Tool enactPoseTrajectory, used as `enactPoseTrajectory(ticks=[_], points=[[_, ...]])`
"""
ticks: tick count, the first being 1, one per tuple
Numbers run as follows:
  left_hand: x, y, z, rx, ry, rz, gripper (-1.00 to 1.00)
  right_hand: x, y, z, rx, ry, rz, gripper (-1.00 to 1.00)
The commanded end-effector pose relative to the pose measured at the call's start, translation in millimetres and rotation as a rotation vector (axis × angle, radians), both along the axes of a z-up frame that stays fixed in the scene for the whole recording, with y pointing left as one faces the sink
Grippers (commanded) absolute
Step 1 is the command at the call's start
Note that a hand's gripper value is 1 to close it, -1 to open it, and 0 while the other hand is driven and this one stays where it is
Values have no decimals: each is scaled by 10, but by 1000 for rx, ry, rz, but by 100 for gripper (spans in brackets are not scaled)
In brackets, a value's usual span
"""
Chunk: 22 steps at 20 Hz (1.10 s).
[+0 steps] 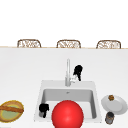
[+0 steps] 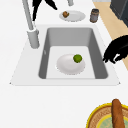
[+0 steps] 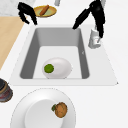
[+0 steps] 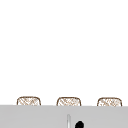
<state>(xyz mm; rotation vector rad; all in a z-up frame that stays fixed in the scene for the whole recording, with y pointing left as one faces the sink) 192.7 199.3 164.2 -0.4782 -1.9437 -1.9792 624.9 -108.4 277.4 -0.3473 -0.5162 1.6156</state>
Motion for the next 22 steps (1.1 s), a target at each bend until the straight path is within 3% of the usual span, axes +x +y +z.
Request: enactPoseTrajectory(ticks=[1,5,12,15,22], points=[[0,0,0,0,0,0,0,210,33,0,-8,-22,37,-100],[0,0,0,0,0,0,0,155,-53,295,-2,-4,7,-100],[0,0,0,0,0,0,0,61,-165,707,7,-3,5,-100],[0,0,0,0,0,0,0,125,-78,484,5,37,45,-100],[0,0,0,0,0,0,0,231,82,141,-36,-4,80,-100]])
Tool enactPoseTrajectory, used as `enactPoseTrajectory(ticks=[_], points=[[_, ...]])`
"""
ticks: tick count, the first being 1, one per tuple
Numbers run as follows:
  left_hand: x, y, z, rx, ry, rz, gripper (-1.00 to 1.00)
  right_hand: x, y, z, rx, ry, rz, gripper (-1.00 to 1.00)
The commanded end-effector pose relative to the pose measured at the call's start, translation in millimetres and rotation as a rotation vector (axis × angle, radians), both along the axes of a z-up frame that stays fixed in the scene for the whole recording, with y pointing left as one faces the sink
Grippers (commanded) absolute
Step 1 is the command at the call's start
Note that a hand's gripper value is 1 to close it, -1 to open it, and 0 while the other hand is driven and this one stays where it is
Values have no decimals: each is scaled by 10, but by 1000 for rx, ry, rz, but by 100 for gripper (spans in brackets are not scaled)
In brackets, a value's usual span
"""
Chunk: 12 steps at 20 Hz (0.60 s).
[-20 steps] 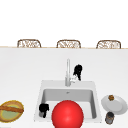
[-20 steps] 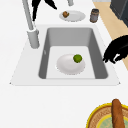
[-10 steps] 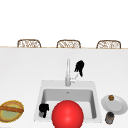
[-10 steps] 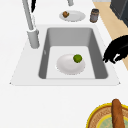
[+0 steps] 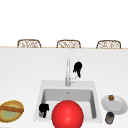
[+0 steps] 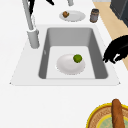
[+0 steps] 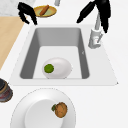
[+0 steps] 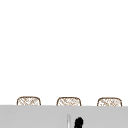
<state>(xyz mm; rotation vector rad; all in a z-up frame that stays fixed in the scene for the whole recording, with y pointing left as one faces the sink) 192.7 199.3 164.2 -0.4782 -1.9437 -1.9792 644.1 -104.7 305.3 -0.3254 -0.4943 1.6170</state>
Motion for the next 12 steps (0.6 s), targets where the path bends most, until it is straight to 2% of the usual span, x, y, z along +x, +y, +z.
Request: enactPoseTrajectory(ticks=[1,7,12], points=[[0,0,0,0,0,0,0,51,27,-180,-27,-35,90,-100],[0,0,0,0,0,0,0,118,1,-453,50,-2,116,-100],[0,0,0,0,0,0,0,117,26,-692,51,-17,118,-100]])
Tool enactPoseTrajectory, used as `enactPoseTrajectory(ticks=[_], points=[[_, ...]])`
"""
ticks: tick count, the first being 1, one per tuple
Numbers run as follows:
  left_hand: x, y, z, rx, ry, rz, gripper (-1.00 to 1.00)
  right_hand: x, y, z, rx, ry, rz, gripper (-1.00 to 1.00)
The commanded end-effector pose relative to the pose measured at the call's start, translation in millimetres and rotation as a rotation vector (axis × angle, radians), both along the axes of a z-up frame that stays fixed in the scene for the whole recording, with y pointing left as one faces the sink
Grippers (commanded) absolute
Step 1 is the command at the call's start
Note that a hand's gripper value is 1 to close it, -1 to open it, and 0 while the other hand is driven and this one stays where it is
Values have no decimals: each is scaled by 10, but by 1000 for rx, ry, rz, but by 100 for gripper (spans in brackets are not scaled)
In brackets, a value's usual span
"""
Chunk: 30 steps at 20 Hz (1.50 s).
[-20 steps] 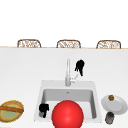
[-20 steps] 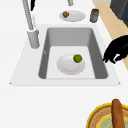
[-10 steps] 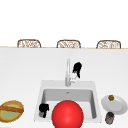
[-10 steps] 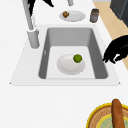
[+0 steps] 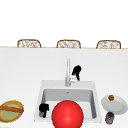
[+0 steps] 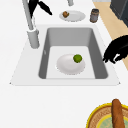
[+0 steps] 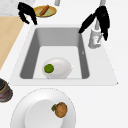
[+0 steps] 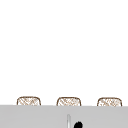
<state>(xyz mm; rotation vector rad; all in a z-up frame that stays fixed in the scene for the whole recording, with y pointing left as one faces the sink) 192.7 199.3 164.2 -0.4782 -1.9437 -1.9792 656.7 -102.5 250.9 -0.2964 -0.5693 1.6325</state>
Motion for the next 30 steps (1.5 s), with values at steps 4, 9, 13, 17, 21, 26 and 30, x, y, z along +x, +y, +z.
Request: enactPoseTrajectory(ticks=[4,9,13,17,21,26,30], points=[[0,0,0,0,0,0,0,18,-28,-329,-2,-23,82,-100],[0,0,0,0,0,0,0,31,35,-528,-26,-85,117,100],[0,0,0,0,0,0,0,47,-14,-600,9,-206,106,100],[0,0,0,0,0,0,0,121,-101,-621,97,-274,84,100],[0,0,0,0,0,0,0,165,-174,-732,170,-277,-4,100],[0,0,0,0,0,0,0,143,-346,-779,272,-266,-78,100],[0,0,0,0,0,0,0,112,-392,-779,328,-243,-106,100]])
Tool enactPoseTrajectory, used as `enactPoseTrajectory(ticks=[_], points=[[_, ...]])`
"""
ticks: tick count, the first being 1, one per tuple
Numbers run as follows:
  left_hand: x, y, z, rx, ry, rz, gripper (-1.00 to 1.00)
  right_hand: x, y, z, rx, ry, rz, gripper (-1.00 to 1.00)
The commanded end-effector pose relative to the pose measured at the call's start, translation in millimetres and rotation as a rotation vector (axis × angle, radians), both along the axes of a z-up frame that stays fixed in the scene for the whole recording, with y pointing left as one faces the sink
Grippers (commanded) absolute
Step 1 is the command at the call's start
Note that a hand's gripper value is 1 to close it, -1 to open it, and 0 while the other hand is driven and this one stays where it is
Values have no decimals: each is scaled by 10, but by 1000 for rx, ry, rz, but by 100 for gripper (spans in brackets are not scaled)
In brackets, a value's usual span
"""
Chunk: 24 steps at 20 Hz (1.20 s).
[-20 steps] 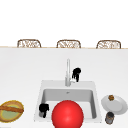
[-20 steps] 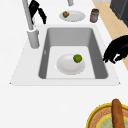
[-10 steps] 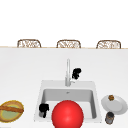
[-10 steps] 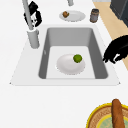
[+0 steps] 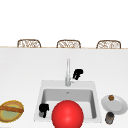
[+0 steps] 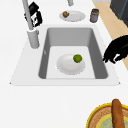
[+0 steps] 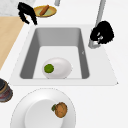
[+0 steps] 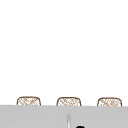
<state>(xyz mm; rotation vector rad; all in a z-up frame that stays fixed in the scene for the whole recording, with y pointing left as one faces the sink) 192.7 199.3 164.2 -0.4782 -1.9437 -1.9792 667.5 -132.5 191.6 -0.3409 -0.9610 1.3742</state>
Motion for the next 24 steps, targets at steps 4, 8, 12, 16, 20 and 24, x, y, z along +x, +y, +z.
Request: enactPoseTrajectory(ticks=[4,8,12,16,20,24], points=[[0,0,0,0,0,0,0,-9,-11,-46,18,-5,4,100],[0,0,0,0,0,0,0,7,-8,13,9,-14,-10,100],[0,0,0,0,0,0,0,-58,-48,207,-3,-50,4,-100],[0,0,0,0,0,0,0,-131,-213,408,-2,-6,-11,-100],[0,0,0,0,0,0,0,-148,-272,670,-51,6,-5,-100],[0,0,0,0,0,0,0,-150,-332,827,-126,9,-1,-100]])
